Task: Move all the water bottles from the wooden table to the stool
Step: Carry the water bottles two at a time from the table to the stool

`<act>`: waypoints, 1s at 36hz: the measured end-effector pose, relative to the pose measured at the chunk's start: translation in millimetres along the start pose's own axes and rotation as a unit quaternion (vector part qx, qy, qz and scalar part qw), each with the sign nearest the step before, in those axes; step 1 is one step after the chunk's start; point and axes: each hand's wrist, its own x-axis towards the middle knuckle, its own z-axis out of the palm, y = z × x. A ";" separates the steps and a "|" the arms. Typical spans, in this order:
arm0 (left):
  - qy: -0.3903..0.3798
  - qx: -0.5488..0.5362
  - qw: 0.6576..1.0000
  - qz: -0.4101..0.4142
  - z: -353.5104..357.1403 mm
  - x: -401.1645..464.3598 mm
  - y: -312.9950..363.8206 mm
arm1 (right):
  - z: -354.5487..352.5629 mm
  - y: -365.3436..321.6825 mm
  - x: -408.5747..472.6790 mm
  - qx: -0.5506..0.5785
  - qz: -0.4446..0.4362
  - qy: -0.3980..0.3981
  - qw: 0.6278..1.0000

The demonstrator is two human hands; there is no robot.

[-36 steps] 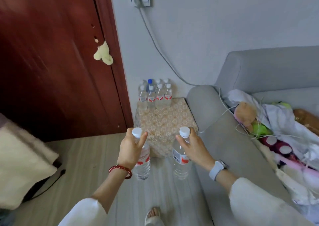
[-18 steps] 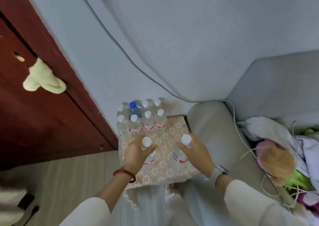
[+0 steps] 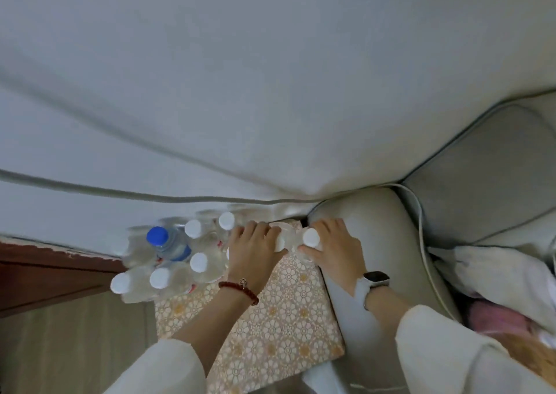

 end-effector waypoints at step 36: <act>0.072 0.042 0.984 -0.158 41.5 25.6 -13.7 | 20.3 -12.4 56.9 0.143 -0.038 -0.005 0.989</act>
